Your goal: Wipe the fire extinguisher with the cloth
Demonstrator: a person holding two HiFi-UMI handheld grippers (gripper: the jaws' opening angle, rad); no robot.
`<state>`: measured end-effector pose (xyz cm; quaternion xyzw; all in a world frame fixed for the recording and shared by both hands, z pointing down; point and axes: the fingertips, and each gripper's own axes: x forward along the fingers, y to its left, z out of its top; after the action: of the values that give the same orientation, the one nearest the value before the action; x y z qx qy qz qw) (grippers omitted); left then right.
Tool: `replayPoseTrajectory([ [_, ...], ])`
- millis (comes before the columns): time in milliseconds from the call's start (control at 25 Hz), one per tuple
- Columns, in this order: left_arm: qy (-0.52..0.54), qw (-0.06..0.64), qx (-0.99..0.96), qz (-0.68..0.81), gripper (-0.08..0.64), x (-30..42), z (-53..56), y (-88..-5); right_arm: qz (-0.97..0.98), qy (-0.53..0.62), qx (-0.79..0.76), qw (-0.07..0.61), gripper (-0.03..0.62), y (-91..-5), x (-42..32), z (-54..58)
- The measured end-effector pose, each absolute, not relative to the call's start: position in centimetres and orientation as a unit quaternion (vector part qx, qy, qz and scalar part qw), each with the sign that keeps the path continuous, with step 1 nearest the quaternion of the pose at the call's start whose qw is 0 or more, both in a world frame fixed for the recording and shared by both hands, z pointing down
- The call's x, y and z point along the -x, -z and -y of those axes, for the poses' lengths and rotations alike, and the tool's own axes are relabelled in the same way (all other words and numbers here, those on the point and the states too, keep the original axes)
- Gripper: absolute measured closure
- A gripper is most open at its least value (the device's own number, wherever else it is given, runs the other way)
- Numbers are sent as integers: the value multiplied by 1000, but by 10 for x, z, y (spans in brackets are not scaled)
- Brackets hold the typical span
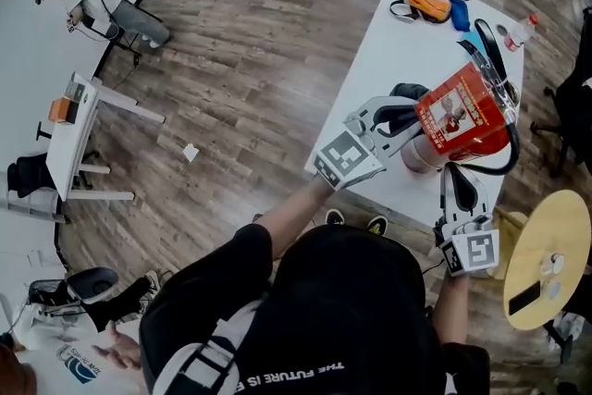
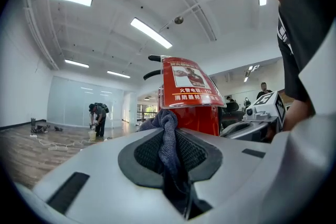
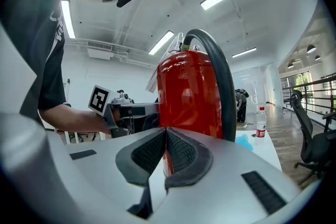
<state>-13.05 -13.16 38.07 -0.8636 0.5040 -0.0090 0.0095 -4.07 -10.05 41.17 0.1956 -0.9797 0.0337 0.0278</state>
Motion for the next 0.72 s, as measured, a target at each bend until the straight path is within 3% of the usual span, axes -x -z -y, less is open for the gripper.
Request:
replayPoseTrajectory([
  [720, 33, -73, 852, -517, 489, 129, 128, -466, 979, -45, -192, 52, 574, -430, 36, 102],
])
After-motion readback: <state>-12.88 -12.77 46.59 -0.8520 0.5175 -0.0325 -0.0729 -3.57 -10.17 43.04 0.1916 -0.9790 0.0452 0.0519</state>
